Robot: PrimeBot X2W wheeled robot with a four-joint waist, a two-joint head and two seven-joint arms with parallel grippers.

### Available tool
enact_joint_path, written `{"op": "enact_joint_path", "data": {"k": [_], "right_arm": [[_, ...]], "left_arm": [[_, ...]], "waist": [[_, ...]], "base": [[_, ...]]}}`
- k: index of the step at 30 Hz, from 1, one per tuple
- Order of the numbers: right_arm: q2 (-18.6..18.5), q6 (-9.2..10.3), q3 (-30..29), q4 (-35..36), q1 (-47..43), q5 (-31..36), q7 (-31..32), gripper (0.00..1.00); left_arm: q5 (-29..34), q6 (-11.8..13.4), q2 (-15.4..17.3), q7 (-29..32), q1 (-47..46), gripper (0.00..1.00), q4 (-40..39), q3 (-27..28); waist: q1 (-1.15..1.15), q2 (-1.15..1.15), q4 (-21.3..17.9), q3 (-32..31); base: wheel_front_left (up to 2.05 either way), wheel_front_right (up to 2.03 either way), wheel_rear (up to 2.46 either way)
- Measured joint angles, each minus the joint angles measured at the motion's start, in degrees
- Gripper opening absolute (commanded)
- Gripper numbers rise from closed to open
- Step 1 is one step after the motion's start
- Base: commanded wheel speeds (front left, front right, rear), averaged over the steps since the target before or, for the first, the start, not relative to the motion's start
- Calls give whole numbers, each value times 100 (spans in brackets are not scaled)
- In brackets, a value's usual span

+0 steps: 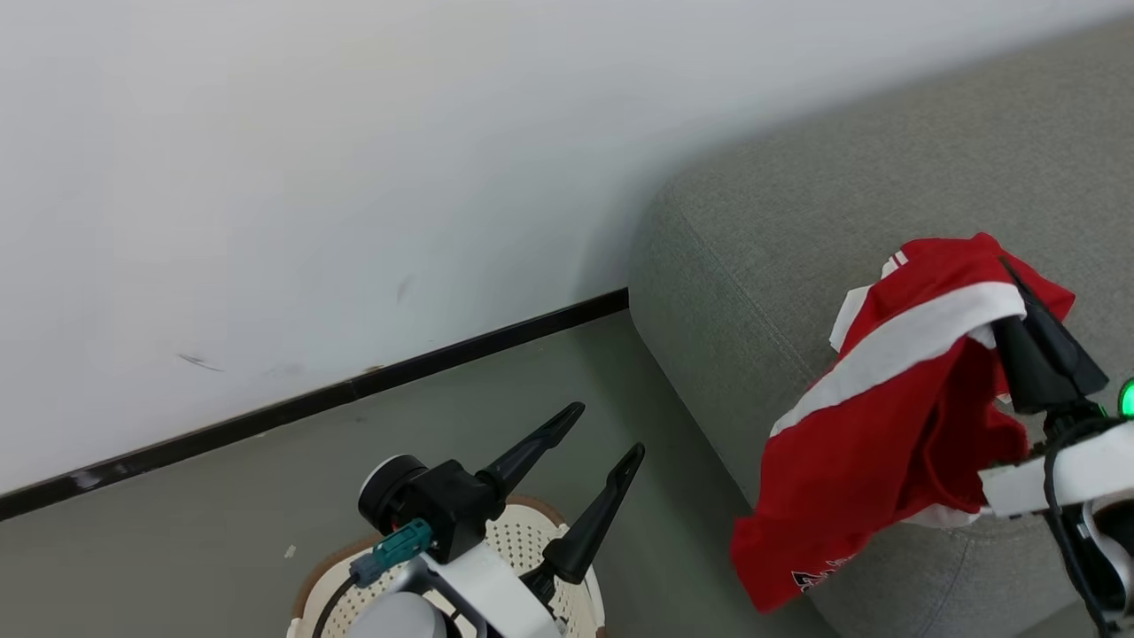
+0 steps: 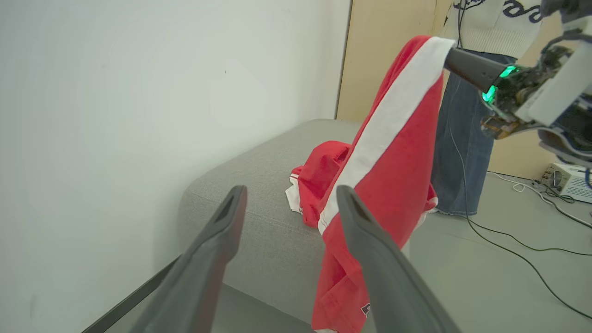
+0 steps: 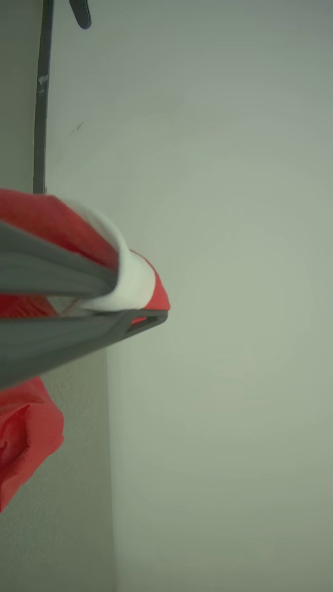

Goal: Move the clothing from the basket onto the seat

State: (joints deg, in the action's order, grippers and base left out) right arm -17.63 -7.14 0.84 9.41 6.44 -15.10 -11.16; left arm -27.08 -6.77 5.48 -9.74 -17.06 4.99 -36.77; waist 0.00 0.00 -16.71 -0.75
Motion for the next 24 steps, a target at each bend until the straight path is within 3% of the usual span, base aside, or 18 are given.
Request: {"op": "enact_joint_path", "data": {"k": [7,16,24], "right_arm": [[-341,-1,157,-300,1201,-319,550,0],[-771,-1,-887,-1049,3042,-723,1196,0],[-1306,-1,-1447,-2048,3852,-604,1655,0]], "left_arm": [[97,64,63,-1,0,100,-3,94],[186,264,238,-40,0,100,-169,286],[301,311,347,19,-11,100,-505,283]], "waist": [[0,0,-17,179],[0,0,120,446],[0,0,307,708]], "base": [[0,0,0],[0,0,0],[0,0,0]]}}
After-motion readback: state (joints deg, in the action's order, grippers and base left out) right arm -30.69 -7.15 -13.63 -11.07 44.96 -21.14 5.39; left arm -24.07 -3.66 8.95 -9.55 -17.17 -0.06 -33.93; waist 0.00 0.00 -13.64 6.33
